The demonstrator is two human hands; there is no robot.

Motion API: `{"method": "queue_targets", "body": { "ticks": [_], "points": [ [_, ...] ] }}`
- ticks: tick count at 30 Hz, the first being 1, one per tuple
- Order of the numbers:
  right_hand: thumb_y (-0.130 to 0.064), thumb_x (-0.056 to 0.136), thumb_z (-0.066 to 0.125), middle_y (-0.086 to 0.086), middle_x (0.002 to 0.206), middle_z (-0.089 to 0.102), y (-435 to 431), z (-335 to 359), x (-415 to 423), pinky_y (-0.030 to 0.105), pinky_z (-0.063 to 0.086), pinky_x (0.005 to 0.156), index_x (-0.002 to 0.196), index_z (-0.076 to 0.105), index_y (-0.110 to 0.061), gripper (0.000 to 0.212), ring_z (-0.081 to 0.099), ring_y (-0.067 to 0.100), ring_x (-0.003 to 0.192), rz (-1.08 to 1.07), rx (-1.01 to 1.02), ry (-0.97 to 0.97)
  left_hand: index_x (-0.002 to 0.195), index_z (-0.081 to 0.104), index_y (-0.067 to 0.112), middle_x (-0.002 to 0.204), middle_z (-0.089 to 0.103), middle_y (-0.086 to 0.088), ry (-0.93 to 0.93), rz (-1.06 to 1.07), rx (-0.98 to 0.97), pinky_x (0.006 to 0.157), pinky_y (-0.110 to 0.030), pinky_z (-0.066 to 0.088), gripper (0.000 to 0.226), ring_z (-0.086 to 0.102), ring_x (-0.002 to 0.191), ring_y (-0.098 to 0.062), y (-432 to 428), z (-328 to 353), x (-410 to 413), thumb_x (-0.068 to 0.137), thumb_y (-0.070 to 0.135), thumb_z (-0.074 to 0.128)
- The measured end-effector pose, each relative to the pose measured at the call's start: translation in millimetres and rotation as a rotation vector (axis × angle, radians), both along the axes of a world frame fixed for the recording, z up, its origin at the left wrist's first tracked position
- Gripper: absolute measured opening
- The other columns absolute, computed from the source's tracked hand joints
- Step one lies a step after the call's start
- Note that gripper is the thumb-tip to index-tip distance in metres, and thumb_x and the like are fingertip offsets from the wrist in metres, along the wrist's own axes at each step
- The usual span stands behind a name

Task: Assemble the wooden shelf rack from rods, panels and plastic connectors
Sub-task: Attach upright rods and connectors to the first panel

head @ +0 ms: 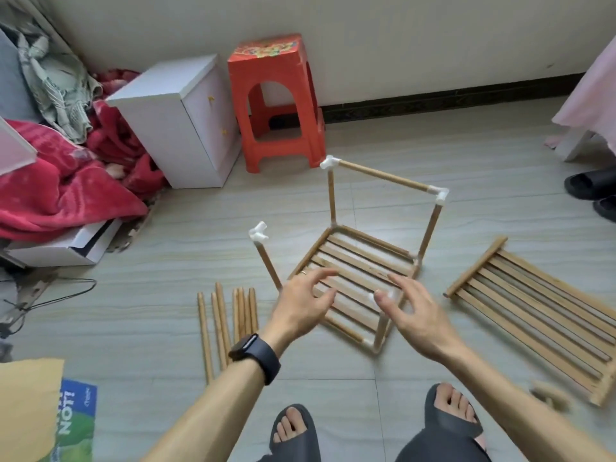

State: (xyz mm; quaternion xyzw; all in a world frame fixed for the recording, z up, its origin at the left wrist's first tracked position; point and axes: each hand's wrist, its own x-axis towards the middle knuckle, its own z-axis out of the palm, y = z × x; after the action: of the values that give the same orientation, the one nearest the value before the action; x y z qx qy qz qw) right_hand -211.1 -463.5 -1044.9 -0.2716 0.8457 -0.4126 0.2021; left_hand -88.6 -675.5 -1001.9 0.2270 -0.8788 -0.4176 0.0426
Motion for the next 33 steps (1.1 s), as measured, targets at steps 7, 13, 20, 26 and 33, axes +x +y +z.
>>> {"method": "queue_targets", "body": {
  "ticks": [7, 13, 20, 26, 33],
  "points": [
    [-0.041, 0.109, 0.031, 0.010, 0.136, 0.057, 11, -21, -9, 0.042, 0.048, 0.091, 0.152, 0.033, -0.040, 0.043, 0.059, 0.028, 0.115, -0.066, 0.118, 0.180, 0.153, 0.031, 0.037, 0.164, 0.012, -0.012, -0.282, 0.281, -0.526, 0.116, -0.052, 0.031, 0.069, 0.019, 0.148, -0.037, -81, -3, 22, 0.092, 0.043, 0.063],
    [-0.052, 0.104, 0.033, 0.006, 0.128, 0.060, 8, -17, -56, 0.046, 0.050, 0.092, 0.140, 0.047, -0.042, 0.040, 0.060, 0.031, 0.113, -0.156, 0.228, 0.183, 0.155, 0.024, 0.040, 0.161, 0.027, -0.015, -0.389, 0.174, -0.433, 0.112, -0.051, 0.040, 0.066, 0.033, 0.144, -0.034, -100, -8, 5, 0.098, 0.039, 0.058],
    [-0.043, 0.103, 0.048, 0.014, 0.120, 0.056, -6, -14, -86, 0.043, 0.051, 0.085, 0.137, 0.054, -0.027, 0.038, 0.063, 0.033, 0.097, -0.186, 0.253, 0.245, 0.119, 0.054, 0.032, 0.087, 0.067, 0.000, -0.246, 0.107, -0.341, 0.069, -0.044, 0.057, 0.016, 0.063, 0.076, -0.020, -76, -39, 8, 0.105, 0.027, 0.046],
    [-0.037, 0.103, 0.048, 0.012, 0.118, 0.050, 9, -30, -67, 0.032, 0.045, 0.065, 0.128, 0.054, -0.027, 0.028, 0.055, 0.020, 0.077, -0.254, 0.190, 0.270, 0.126, 0.051, 0.034, 0.087, 0.067, 0.002, -0.168, 0.078, -0.396, 0.070, -0.043, 0.057, 0.022, 0.064, 0.079, -0.020, -52, -56, 23, 0.105, 0.029, 0.047],
    [-0.044, 0.105, 0.042, 0.020, 0.134, 0.051, 18, -20, -57, 0.044, 0.048, 0.087, 0.145, 0.045, -0.032, 0.042, 0.059, 0.036, 0.111, -0.206, 0.339, 0.191, 0.129, 0.046, 0.036, 0.095, 0.064, 0.000, -0.134, 0.092, -0.330, 0.073, -0.044, 0.058, 0.023, 0.063, 0.085, -0.021, -42, -60, 38, 0.107, 0.029, 0.040]
  ]
}}
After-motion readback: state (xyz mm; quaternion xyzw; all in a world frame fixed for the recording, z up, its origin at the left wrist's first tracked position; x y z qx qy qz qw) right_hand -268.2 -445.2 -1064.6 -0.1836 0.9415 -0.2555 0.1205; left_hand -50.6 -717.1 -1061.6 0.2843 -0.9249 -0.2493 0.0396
